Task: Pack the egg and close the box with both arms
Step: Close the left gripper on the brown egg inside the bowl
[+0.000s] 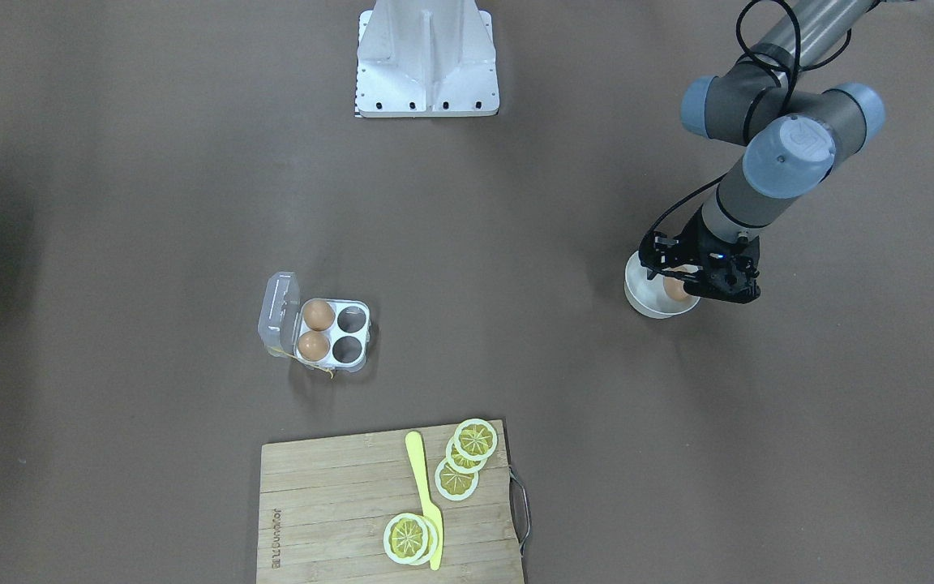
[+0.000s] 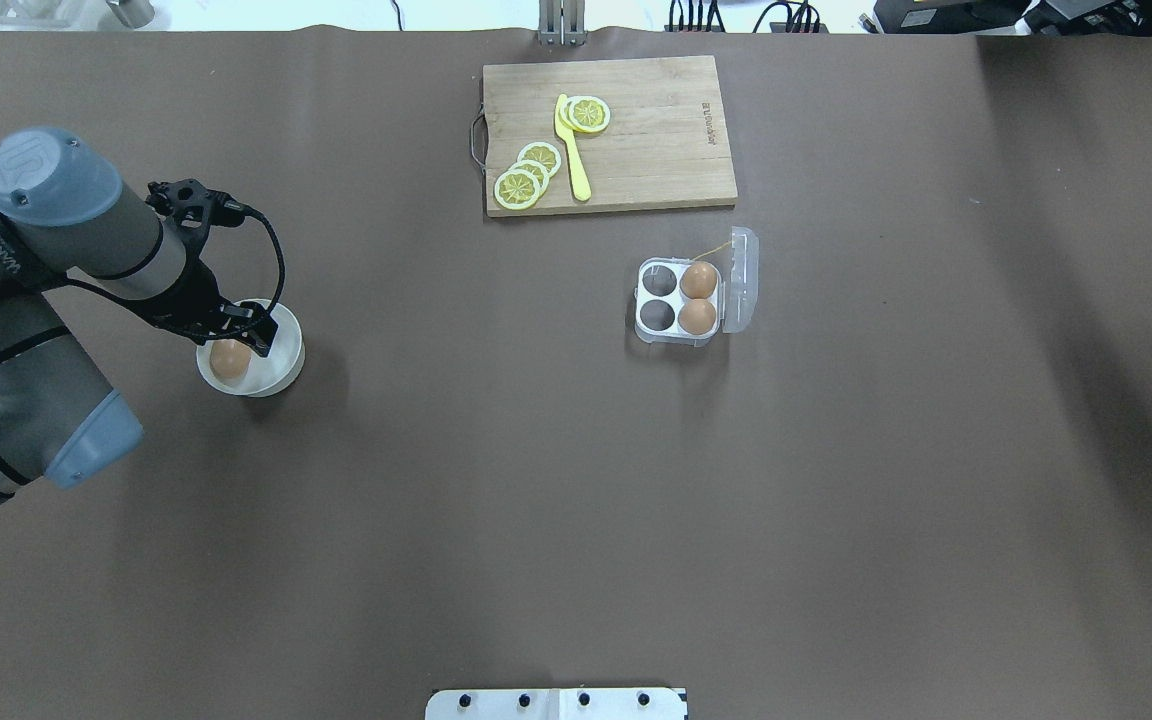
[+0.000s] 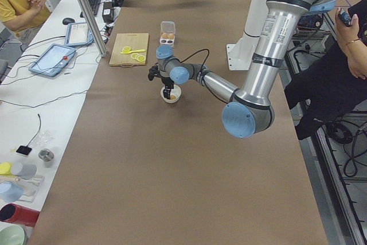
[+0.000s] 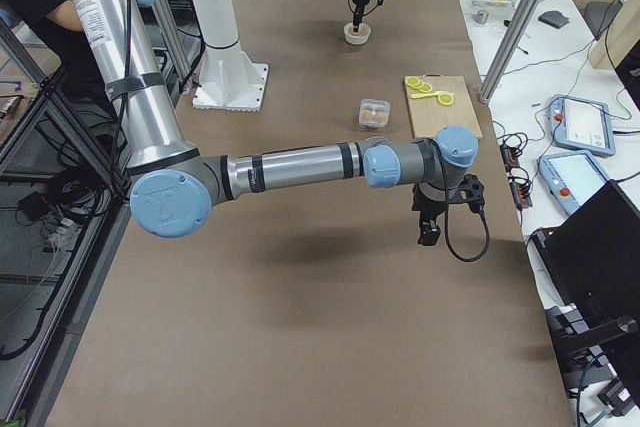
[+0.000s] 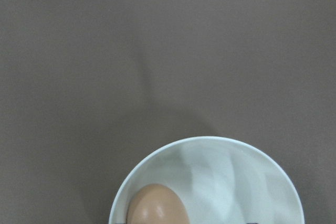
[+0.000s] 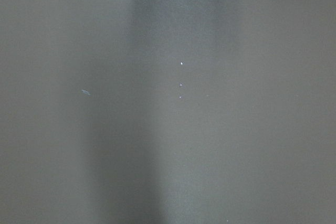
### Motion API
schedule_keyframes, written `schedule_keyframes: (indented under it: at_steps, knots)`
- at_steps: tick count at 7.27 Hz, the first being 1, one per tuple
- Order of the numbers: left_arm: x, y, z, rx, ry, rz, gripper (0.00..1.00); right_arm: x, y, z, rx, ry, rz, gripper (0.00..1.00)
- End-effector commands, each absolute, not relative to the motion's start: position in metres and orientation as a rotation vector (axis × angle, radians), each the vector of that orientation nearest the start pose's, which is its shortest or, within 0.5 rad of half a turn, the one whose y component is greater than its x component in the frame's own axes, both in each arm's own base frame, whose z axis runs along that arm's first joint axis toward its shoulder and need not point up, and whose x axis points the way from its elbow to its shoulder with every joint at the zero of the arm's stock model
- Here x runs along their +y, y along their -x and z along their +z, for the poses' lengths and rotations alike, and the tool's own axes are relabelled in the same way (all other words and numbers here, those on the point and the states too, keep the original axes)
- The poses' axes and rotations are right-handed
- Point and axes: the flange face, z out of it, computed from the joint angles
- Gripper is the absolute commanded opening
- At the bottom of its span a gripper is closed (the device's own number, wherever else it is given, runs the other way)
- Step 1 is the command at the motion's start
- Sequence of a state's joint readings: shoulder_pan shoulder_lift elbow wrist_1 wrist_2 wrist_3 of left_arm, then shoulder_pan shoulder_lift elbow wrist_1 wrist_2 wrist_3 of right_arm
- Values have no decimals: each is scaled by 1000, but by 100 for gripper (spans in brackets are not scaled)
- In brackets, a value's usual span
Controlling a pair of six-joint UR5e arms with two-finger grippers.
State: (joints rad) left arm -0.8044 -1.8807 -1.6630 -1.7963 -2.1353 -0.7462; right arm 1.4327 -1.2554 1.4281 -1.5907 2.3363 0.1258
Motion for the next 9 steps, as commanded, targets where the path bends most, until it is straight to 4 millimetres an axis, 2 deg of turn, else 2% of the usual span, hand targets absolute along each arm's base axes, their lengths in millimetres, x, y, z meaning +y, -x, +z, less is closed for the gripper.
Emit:
schedule_keyframes:
  at_steps: [1, 7, 9]
  knots:
    - [-499, -379, 425, 814, -63, 203, 81, -631, 23, 554, -777, -46, -71, 100]
    - [-490, -392, 427, 799, -64, 219, 80, -631, 23, 554, -775, -46, -71, 100]
    - [-492, -394, 436, 788, -54, 220, 73, -631, 23, 554, -775, -46, -71, 100]
